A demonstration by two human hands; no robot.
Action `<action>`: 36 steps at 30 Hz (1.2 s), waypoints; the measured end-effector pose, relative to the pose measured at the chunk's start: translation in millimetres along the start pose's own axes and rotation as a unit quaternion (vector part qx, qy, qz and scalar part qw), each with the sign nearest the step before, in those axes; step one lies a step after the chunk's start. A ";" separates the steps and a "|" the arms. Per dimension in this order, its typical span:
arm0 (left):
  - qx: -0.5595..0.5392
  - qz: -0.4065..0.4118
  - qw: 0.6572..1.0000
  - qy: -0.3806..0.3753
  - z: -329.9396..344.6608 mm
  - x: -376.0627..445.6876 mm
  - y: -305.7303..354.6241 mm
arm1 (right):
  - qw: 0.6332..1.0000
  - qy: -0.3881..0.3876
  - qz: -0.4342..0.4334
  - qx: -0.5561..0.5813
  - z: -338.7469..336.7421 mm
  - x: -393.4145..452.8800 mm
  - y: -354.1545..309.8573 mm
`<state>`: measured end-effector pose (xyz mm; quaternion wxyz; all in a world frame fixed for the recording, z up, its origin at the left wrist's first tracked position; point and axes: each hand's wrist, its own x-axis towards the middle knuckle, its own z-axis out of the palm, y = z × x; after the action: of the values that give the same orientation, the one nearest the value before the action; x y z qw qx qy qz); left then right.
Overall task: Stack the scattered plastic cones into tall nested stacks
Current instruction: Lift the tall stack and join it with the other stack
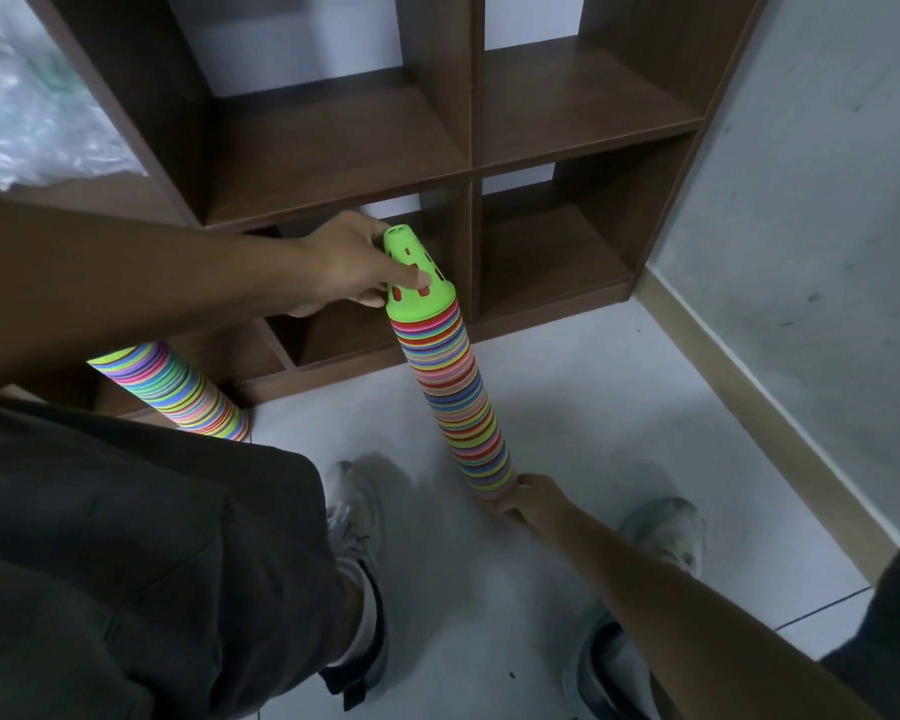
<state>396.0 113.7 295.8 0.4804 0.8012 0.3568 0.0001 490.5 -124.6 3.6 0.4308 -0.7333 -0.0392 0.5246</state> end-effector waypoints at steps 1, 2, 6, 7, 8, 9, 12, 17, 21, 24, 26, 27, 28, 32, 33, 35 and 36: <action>0.000 0.004 1.000 0.005 -1.0 -1.1 2.4 | 1.000 -0.005 -0.002 0.014 2.9 -1.8 0.3; -0.003 0.008 1.000 0.010 -1.9 -2.1 4.9 | 1.000 -0.015 -0.006 0.026 6.3 -3.2 1.2; -0.034 0.029 0.998 0.048 -10.4 -10.7 19.2 | 0.994 -0.051 -0.048 0.084 13.1 7.7 3.8; -0.043 0.039 0.997 0.059 -12.9 -14.0 23.5 | 0.991 -0.065 -0.062 0.096 13.4 12.4 2.3; -0.053 0.050 0.995 0.070 -16.0 -16.8 27.2 | 0.989 -0.073 -0.075 0.102 13.4 12.8 -2.7; -0.064 0.063 0.992 0.084 -19.5 -20.2 32.1 | 0.987 -0.082 -0.084 0.107 14.2 7.1 -12.3; -0.118 0.103 0.978 0.134 -33.2 -31.0 49.2 | 0.978 -0.133 -0.123 0.100 16.3 -26.6 -53.4; -0.110 0.195 0.947 0.231 -62.2 -53.2 76.7 | 0.959 -0.190 -0.165 0.127 29.5 -78.4 -112.2; -0.173 0.233 0.919 0.268 -91.5 -72.2 81.9 | 0.936 -0.251 -0.173 0.179 42.5 -103.8 -136.8; -0.189 0.261 0.900 0.294 -105.6 -92.5 82.9 | 0.922 -0.282 -0.177 0.197 57.3 -120.9 -151.9; -0.195 0.273 0.886 0.319 -111.4 -108.1 84.0 | 0.913 -0.304 -0.170 0.213 68.4 -130.6 -160.2; -0.198 0.279 0.880 0.331 -114.2 -117.0 83.9 | 0.909 -0.314 -0.171 0.213 75.5 -136.6 -164.1; -0.197 0.285 0.874 0.341 -116.8 -124.9 83.7 | 0.904 -0.326 -0.174 0.213 82.0 -142.2 -167.6; -0.184 0.313 0.852 0.376 -130.0 -156.8 81.4 | 0.897 -0.349 -0.181 0.199 110.3 -167.2 -184.5; -0.181 0.318 0.848 0.382 -133.1 -164.9 81.4 | 0.896 -0.355 -0.181 0.197 117.0 -174.2 -189.6; -0.171 0.329 0.845 0.386 -139.2 -179.4 80.5 | 0.892 -0.366 -0.179 0.194 131.9 -189.0 -200.8; -0.159 0.335 0.844 0.388 -142.2 -186.1 79.6 | 0.891 -0.370 -0.175 0.197 140.2 -195.1 -206.6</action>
<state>254.1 94.1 497.4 0.3941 0.7191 0.2187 0.5289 372.3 -11.9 275.1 0.6053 -0.3675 -0.2189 0.6713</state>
